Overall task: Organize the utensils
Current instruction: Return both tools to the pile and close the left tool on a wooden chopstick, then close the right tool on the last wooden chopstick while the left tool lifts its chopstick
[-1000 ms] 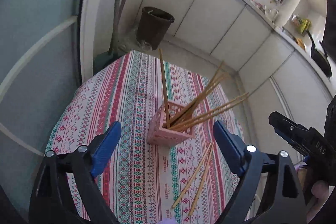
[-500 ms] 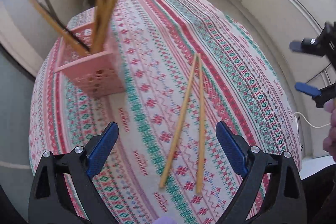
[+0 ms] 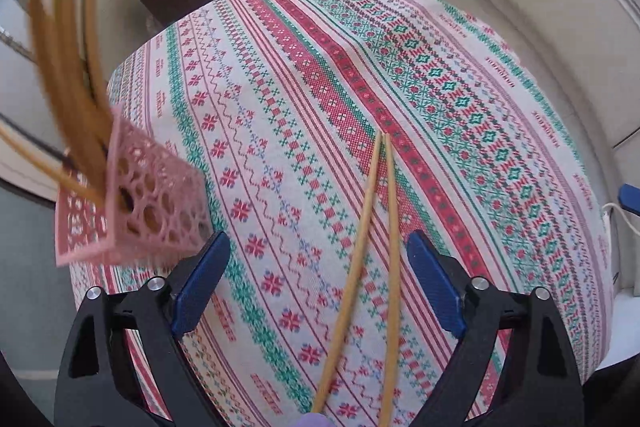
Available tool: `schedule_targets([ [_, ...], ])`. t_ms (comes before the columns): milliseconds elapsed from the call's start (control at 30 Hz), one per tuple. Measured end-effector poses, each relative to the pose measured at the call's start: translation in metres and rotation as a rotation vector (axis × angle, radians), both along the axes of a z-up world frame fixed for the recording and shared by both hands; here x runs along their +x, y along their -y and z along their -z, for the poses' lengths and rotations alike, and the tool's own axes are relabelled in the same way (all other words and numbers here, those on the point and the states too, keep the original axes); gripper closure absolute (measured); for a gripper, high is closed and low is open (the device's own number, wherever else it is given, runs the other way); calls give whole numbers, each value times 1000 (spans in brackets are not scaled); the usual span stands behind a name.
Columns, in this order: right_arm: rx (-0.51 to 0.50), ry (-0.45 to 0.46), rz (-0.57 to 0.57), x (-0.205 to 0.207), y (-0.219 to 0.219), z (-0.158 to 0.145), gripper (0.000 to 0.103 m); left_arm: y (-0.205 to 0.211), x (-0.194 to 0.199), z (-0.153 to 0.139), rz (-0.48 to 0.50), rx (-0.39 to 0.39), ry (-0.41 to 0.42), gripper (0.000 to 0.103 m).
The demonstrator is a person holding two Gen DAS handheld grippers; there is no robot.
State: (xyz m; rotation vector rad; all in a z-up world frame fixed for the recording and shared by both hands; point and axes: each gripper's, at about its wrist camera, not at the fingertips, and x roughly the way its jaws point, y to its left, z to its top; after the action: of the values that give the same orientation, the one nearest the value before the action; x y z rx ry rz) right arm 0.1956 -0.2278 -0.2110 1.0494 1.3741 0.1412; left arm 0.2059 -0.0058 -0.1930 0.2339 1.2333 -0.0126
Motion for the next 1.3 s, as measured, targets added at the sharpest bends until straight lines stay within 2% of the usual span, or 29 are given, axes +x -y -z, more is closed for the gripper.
schedule_targets([
  [67, 29, -8, 11, 1, 1, 1, 7, 2, 7, 5, 9, 29, -7, 28],
  [233, 40, -6, 20, 3, 3, 1, 7, 5, 23, 22, 24, 68, -49, 37],
  [467, 48, -8, 19, 4, 6, 0, 7, 11, 38, 29, 54, 39, -67, 43],
  [567, 39, -9, 14, 5, 5, 0, 7, 15, 48, 29, 79, -5, -97, 53],
  [700, 37, -18, 16, 6, 4, 3, 7, 9, 70, 33, 78, -66, -168, 53],
  [800, 39, -27, 12, 7, 3, 5, 7, 10, 79, 34, 117, -96, -215, 65],
  [933, 33, -36, 1, 9, 1, 9, 7, 23, 86, 34, 153, -88, -253, 83],
  [1067, 13, -48, -18, 11, -3, 15, 7, 37, 76, 32, 162, -54, -210, 98],
  [1200, -19, -69, -17, 14, -8, 23, 7, 31, 47, 29, 113, -86, -151, 98],
  [1300, -88, -64, -41, 21, -20, 26, 7, 15, 16, 27, 85, -114, -119, 99],
])
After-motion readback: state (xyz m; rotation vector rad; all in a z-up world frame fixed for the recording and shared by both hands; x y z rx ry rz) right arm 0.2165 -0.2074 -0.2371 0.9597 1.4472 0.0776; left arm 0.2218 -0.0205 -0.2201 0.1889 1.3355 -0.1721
